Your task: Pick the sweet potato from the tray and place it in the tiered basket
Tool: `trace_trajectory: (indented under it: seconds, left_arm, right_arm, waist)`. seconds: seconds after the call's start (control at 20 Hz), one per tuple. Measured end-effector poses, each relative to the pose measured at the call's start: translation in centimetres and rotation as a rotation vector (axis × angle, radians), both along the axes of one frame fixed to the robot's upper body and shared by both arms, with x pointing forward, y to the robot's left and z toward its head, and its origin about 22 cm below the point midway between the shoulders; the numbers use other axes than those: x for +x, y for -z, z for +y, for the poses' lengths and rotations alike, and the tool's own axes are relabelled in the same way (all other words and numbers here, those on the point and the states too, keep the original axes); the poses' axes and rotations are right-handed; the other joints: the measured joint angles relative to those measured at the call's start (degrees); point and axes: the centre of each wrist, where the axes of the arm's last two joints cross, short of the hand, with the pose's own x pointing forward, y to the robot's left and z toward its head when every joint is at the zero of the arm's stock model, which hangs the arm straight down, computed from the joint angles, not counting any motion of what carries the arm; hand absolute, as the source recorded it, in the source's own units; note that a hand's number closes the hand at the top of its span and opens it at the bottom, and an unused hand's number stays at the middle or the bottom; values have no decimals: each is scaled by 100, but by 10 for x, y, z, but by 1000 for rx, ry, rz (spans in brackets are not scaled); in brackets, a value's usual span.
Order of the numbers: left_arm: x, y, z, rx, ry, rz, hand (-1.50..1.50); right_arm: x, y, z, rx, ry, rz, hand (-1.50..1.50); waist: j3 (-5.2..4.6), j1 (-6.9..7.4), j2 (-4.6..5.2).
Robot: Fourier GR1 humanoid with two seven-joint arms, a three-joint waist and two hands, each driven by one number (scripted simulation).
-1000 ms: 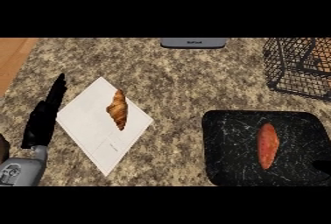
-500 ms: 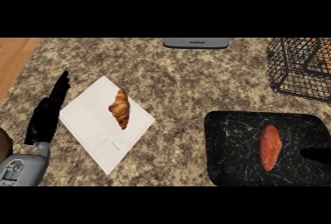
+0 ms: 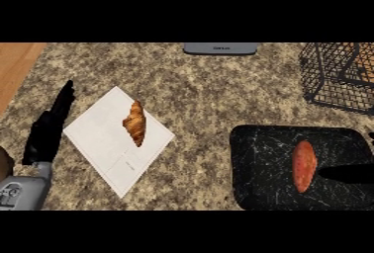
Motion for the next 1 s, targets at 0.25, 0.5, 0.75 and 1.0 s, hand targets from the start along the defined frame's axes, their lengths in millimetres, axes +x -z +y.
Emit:
trace_trajectory:
  seconds: [0.25, 0.5, 0.75, 1.0]
  left_arm:
    - [3, -1, -2, -4, -1, 1, 0]
    - [-1, 4, -3, -4, -3, 1, 0]
    - [-6, 9, -4, -3, -3, 0, 0]
    - [-7, 9, -5, -3, -9, -2, 0]
  right_arm:
    - [4, 7, 15, -48, -52, 21, -150]
    - [3, 12, 25, -99, -86, 36, -150]
    - [10, 20, 31, -124, -96, 37, -150]
    - [10, 30, 33, -112, -93, 65, -150]
  waist:
    - [-2, -22, 0]
    - [-5, -32, -7]
    - [-3, -16, -5]
    - [-2, -41, -8]
